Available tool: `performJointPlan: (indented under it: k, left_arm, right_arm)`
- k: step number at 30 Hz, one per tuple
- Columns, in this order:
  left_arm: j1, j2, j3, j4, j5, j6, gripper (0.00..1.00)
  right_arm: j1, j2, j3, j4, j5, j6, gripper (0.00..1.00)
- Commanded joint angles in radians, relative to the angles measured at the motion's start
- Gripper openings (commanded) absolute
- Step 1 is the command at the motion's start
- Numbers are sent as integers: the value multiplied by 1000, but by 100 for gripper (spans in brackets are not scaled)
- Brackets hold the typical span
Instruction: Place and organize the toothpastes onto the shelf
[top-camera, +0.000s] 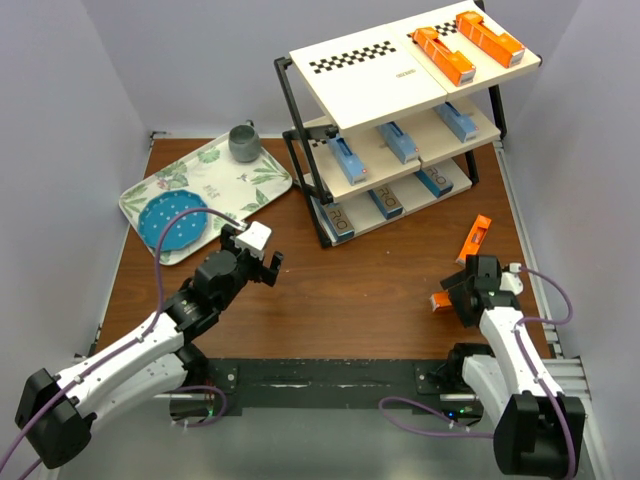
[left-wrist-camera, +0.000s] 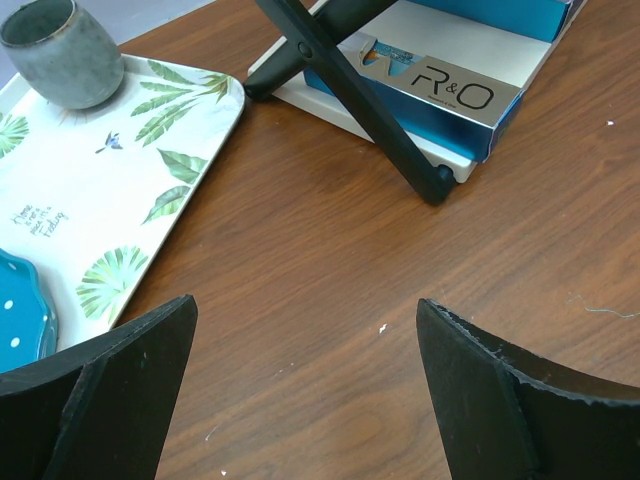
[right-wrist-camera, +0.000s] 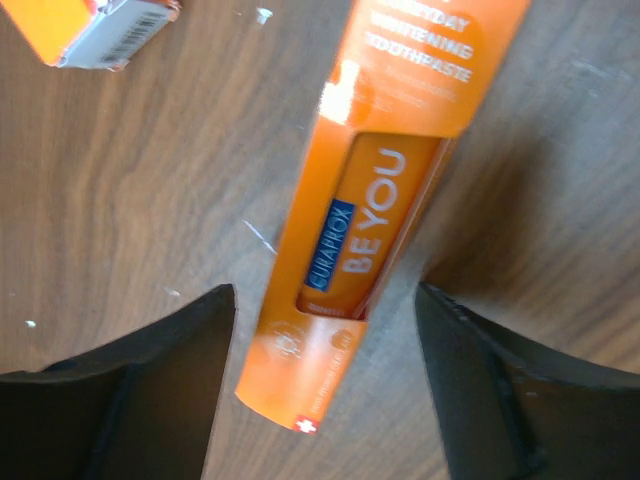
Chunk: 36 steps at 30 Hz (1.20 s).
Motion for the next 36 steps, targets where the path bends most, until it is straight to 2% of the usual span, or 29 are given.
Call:
performJointPlan:
  k: [1, 5, 11, 18, 25, 31, 36]
  left_arm:
    - [5, -12, 49, 25, 10, -12, 96]
    - [5, -9, 48, 23, 10, -13, 96]
    - [5, -1, 51, 26, 18, -12, 96]
    - [5, 11, 51, 26, 21, -39, 96]
    - [5, 25, 49, 26, 26, -39, 96]
    - [5, 34, 48, 29, 27, -39, 96]
    - [5, 40, 45, 29, 30, -38, 96]
  right_arm:
    - [-2, 18, -7, 48, 28, 16, 71]
    - [-2, -17, -5, 7, 28, 0, 57]
    - [-2, -98, -4, -61, 2, -19, 43]
    - [-2, -184, -10, -122, -50, -96, 31]
    - [-1, -260, 45, -153, -138, -164, 28]
    - [0, -270, 261, -222, -83, -343, 27]
    - [-1, -174, 524, -268, -86, -510, 27]
